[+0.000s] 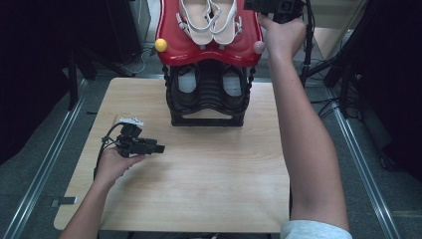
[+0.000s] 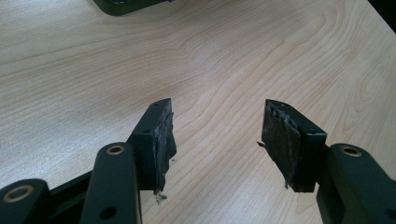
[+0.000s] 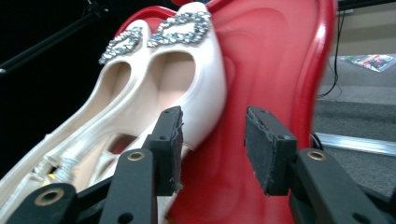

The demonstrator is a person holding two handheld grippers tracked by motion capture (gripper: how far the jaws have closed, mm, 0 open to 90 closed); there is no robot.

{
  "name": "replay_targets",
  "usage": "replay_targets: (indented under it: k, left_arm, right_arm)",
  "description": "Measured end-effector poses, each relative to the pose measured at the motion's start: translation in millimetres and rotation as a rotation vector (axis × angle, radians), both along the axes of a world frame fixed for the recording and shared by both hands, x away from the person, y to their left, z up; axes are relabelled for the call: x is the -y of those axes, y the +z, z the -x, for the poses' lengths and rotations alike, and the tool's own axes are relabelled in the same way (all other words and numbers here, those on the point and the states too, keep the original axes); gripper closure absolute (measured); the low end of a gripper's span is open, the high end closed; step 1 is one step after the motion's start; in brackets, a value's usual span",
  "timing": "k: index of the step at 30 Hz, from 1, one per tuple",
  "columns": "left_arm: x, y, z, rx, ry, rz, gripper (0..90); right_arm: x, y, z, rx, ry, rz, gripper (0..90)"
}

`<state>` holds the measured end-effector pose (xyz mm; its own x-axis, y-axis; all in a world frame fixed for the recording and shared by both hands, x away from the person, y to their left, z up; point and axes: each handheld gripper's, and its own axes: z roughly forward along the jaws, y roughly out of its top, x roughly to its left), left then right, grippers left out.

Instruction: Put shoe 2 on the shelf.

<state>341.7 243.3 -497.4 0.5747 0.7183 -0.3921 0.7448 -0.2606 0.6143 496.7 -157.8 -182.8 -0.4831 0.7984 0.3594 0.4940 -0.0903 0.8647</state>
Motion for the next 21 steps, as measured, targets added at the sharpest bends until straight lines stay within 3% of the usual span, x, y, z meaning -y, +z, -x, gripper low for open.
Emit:
replay_targets:
  k: [3,21]
  left_arm:
    - [-0.4,0.0,-0.2,-0.001,-0.002,-0.001,43.9]
    - [1.1,0.0,-0.3,0.004,-0.016,-0.011,43.7]
  right_arm:
    - [8.7,-6.6,-0.3,-0.014,0.012,-0.023,55.8]
    - [58.0,-38.2,5.6,-0.021,-0.044,0.017,52.7]
